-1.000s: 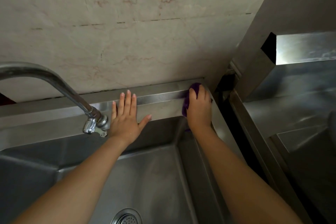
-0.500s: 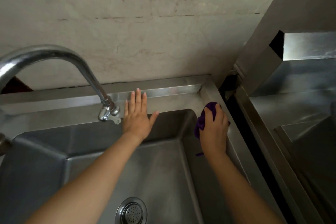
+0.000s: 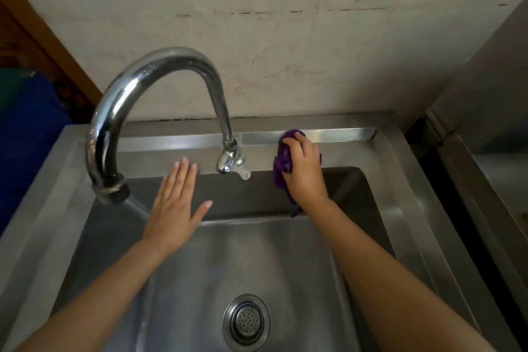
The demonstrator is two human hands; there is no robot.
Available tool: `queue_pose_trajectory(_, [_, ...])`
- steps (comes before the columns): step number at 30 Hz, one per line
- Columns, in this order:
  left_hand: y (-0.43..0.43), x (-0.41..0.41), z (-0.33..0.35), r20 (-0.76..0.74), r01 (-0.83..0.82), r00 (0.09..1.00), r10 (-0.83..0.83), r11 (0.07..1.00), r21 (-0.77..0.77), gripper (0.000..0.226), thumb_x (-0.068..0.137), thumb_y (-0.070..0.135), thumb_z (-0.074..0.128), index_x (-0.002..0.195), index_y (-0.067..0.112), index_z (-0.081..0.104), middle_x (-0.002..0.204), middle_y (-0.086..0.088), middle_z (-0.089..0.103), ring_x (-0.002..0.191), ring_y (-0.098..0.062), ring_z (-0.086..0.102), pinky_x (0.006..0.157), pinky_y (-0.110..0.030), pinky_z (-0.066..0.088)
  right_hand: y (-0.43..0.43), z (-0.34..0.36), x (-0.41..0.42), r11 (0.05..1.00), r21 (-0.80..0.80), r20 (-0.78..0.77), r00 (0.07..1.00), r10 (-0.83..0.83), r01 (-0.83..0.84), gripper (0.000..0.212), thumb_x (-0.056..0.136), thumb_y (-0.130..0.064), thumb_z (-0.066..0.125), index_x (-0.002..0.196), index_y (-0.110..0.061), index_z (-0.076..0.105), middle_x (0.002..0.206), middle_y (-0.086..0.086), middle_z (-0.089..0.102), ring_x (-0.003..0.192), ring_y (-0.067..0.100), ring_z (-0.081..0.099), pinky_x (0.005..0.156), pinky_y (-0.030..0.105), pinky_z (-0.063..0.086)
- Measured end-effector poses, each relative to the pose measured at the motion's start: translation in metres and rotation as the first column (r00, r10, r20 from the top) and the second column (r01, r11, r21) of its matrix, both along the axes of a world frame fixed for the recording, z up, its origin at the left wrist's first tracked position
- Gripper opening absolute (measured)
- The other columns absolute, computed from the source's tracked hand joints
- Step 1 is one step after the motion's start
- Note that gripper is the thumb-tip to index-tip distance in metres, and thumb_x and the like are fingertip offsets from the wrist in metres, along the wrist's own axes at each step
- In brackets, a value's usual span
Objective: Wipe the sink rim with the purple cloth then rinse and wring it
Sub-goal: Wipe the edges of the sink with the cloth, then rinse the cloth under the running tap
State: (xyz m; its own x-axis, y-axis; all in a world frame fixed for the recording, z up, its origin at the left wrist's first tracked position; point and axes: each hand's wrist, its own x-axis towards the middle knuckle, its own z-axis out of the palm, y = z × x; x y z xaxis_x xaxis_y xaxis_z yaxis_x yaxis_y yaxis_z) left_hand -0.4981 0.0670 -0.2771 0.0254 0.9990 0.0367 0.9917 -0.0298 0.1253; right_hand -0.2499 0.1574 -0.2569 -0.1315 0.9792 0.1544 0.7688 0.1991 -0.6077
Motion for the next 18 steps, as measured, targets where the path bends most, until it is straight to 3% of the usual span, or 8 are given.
queue_pose_trajectory(4, [0.012, 0.003, -0.002, -0.035, -0.061, 0.998, 0.061, 0.998, -0.011, 0.090, 0.078, 0.068, 0.009, 0.146, 0.011, -0.006, 0.157, -0.005, -0.010, 0.143, -0.017, -0.016, 0.112, -0.027, -0.022, 0.000, 0.008, -0.010, 0.977, -0.033, 0.018, 0.977, 0.213, -0.212, 0.065, 0.080, -0.011, 0.067, 0.137, -0.017, 0.037, 0.150, 0.003, 0.029, 0.139, 0.020, 0.022, 0.113, 0.036, 0.027])
queue_pose_trajectory(8, [0.010, 0.007, -0.003, -0.032, -0.074, 0.997, 0.073, 0.997, -0.028, 0.092, 0.077, 0.070, 0.008, 0.147, 0.013, -0.009, 0.155, -0.003, -0.017, 0.141, -0.016, -0.021, 0.114, -0.032, -0.019, 0.015, 0.014, 0.000, 0.892, -0.061, 0.111, 0.885, 0.452, -0.448, 0.061, 0.080, -0.012, 0.068, 0.134, -0.015, 0.042, 0.147, 0.006, 0.035, 0.136, 0.022, 0.028, 0.113, 0.038, 0.029])
queue_pose_trajectory(10, [0.010, 0.006, -0.003, -0.024, -0.064, 0.998, 0.063, 0.997, -0.046, 0.092, 0.076, 0.070, 0.006, 0.147, 0.014, -0.011, 0.155, -0.003, -0.019, 0.141, -0.017, -0.023, 0.115, -0.034, -0.016, 0.019, 0.008, -0.001, 0.941, 0.003, 0.082, 0.938, 0.337, -0.338, 0.057, 0.078, -0.009, 0.069, 0.131, -0.013, 0.046, 0.143, 0.008, 0.041, 0.131, 0.025, 0.034, 0.110, 0.041, 0.035])
queue_pose_trajectory(13, [0.010, 0.002, -0.002, -0.020, -0.053, 0.998, 0.052, 0.996, -0.074, 0.091, 0.078, 0.070, 0.011, 0.146, 0.014, -0.012, 0.156, -0.004, -0.018, 0.141, -0.017, -0.023, 0.116, -0.036, -0.013, -0.002, -0.002, -0.021, 0.997, 0.062, -0.028, 0.999, 0.042, -0.041, 0.056, 0.075, 0.000, 0.067, 0.127, -0.011, 0.050, 0.139, 0.009, 0.045, 0.124, 0.027, 0.039, 0.107, 0.038, 0.038])
queue_pose_trajectory(16, [0.009, 0.002, -0.001, 0.046, -0.073, 0.996, 0.077, 0.993, -0.096, 0.082, 0.089, 0.059, 0.026, 0.146, 0.015, -0.012, 0.156, -0.005, -0.019, 0.140, -0.016, -0.024, 0.116, -0.034, -0.014, -0.039, -0.011, -0.038, 0.999, 0.036, -0.079, 0.996, 0.029, -0.026, 0.061, 0.070, 0.008, 0.065, 0.126, -0.011, 0.051, 0.143, 0.007, 0.041, 0.126, 0.027, 0.036, 0.108, 0.036, 0.035])
queue_pose_trajectory(18, [-0.004, 0.009, -0.002, 0.200, -0.063, 0.978, 0.061, 0.998, 0.003, 0.077, 0.090, 0.053, 0.030, 0.148, 0.015, -0.005, 0.156, -0.002, -0.014, 0.142, -0.014, -0.020, 0.115, -0.030, -0.012, -0.064, -0.014, -0.042, 0.997, -0.076, -0.326, 0.945, -0.034, 0.010, 0.057, 0.073, 0.009, 0.064, 0.123, -0.015, 0.052, 0.140, 0.004, 0.043, 0.129, 0.020, 0.037, 0.108, 0.028, 0.032])
